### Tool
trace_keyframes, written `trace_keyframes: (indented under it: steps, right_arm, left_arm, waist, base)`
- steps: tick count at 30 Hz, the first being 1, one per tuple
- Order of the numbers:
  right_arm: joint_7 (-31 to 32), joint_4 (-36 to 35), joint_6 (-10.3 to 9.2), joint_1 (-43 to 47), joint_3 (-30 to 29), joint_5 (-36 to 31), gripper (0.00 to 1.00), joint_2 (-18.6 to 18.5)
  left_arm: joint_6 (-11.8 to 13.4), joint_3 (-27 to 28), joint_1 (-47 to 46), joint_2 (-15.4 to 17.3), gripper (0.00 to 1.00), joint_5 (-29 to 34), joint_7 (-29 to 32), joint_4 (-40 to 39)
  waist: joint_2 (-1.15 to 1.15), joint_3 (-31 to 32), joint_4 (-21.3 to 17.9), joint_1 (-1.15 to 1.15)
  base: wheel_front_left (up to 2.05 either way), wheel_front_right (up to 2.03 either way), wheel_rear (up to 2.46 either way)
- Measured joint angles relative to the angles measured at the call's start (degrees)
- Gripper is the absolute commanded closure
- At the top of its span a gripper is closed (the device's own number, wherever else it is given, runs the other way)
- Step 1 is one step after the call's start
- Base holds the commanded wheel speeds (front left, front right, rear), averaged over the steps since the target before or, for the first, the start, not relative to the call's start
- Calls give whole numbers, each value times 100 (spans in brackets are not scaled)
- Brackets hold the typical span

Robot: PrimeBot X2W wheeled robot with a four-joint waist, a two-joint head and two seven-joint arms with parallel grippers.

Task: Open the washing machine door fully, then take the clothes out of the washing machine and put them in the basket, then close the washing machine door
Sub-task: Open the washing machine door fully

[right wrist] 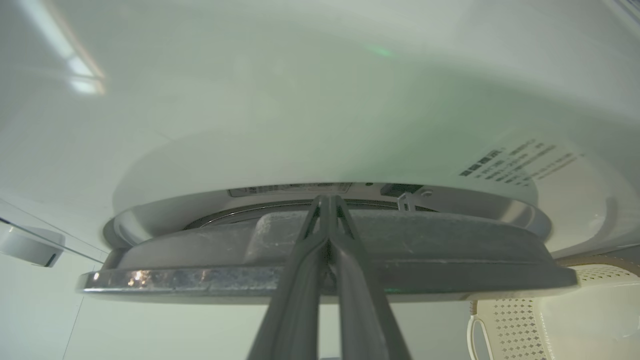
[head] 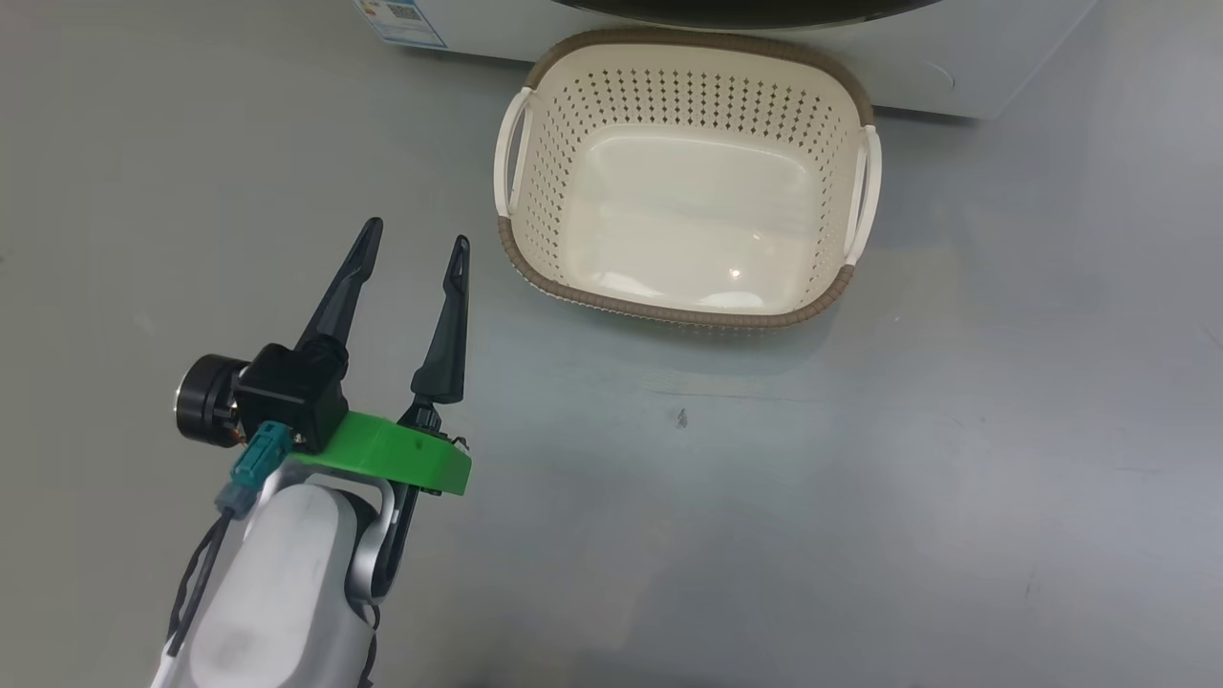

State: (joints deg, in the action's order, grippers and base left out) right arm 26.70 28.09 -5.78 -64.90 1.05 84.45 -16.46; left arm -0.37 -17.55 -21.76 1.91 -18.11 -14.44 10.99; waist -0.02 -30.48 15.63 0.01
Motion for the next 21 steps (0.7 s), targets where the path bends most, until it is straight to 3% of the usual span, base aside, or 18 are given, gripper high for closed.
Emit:
trace_keyframes:
  steps: [21]
  right_arm:
    - [336, 641, -35, -488, 22, 63, 100, -56]
  left_arm:
    - [-2, -76, -166, -30, 0, -3, -1, 59]
  waist:
    - [0, -217, 211, 0]
  base:
    - [0, 0, 0]
